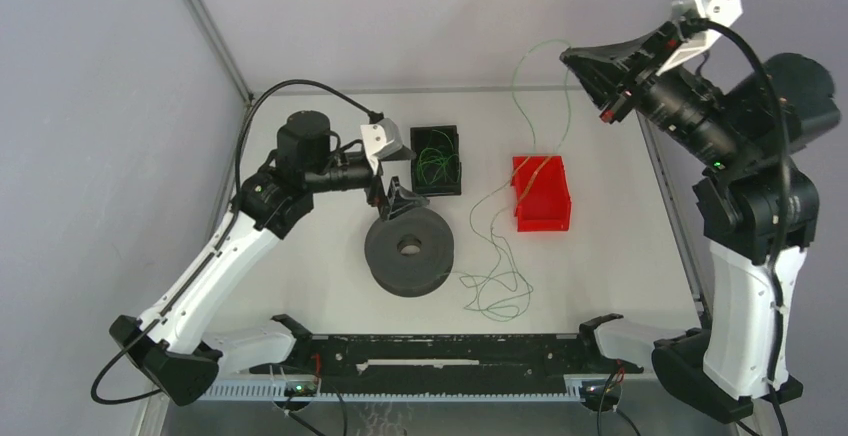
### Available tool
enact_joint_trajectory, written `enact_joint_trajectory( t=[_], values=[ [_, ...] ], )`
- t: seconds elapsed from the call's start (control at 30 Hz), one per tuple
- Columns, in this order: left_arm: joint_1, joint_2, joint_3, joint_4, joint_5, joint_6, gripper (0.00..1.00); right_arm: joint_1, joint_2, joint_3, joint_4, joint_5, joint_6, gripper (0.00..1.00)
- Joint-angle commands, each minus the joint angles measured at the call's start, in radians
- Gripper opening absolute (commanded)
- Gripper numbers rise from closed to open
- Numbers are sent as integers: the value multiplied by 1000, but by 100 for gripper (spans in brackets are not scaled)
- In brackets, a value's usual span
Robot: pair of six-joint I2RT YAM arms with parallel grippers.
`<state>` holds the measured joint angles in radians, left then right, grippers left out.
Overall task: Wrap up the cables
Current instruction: Pick up the cable from the storage box.
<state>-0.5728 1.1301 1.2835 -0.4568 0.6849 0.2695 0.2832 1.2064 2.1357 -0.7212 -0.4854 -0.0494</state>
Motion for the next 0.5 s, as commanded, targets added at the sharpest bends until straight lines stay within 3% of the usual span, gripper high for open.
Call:
enact_joint_trajectory(
  t=[0.0,0.2,0.47],
  values=[
    [-53,3,60,13,102,-48,100,5,10,-51,-5,-22,55,0],
    [-121,70,79,93,123,-158,100,5,48,-19,-29,-75,94,0],
    [-165,203,139,178,-42,-187,97,3,42,-8,-21,-102,117,0]
  ],
)
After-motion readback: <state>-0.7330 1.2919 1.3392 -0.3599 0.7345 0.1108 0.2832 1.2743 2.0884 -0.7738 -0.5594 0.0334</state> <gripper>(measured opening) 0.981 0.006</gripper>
